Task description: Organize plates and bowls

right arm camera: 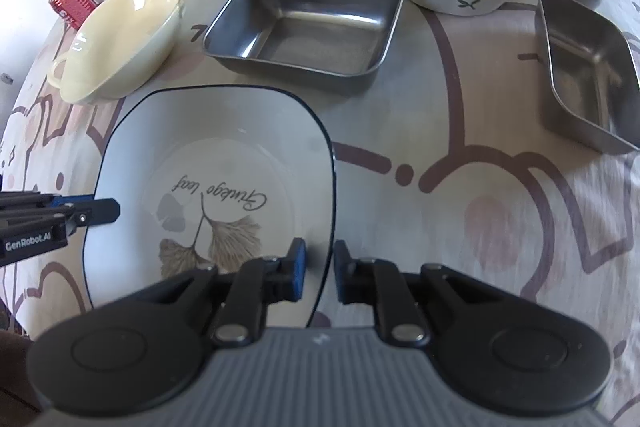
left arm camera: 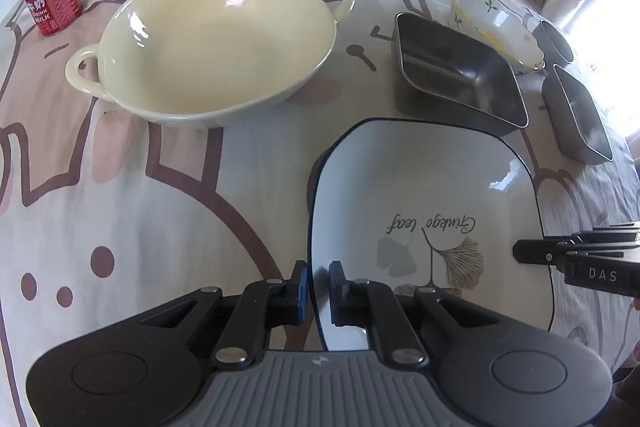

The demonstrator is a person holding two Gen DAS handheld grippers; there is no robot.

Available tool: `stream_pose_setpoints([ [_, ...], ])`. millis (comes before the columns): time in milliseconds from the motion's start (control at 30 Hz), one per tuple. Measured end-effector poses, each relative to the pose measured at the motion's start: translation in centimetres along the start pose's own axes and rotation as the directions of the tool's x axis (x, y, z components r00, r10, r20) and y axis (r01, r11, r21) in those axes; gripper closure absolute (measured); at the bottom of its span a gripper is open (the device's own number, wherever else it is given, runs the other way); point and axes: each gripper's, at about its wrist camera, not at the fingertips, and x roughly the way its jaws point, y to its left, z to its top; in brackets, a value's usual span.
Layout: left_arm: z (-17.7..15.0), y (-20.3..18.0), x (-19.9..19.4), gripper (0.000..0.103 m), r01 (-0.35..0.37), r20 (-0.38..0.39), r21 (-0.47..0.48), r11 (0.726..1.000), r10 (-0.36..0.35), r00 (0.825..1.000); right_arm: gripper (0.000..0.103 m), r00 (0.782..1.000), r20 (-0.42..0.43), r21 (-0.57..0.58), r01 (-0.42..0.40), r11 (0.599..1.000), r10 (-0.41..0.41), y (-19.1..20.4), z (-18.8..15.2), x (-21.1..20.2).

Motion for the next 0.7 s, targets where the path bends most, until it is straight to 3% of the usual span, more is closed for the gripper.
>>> stream_pose_setpoints([
  [200, -0.2, -0.1, -0.2, 0.091, -0.003, 0.002, 0.010, 1.000, 0.003, 1.000, 0.083, 1.000, 0.013, -0.016, -0.001, 1.000, 0.001, 0.0, -0.5, -0.1],
  [300, -0.4, -0.2, -0.5, 0.088, -0.005, 0.006, 0.021, 1.000, 0.005, 1.000, 0.075, 1.000, 0.026, -0.022, 0.011, 1.000, -0.011, 0.0, -0.8, -0.1],
  [600, -0.9, -0.7, -1.4, 0.051, -0.004, 0.026, 0.051, 0.999, 0.003, 1.000, 0.059, 0.998, 0.052, -0.017, 0.017, 1.000, -0.016, -0.4, -1.8, -0.9],
  [700, -1.2, -0.8, -1.8, 0.032, -0.015, 0.032, 0.057, 0.998, 0.013, 0.999, 0.050, 0.997, 0.076, -0.026, 0.015, 1.000, -0.013, -0.3, -2.2, -1.4],
])
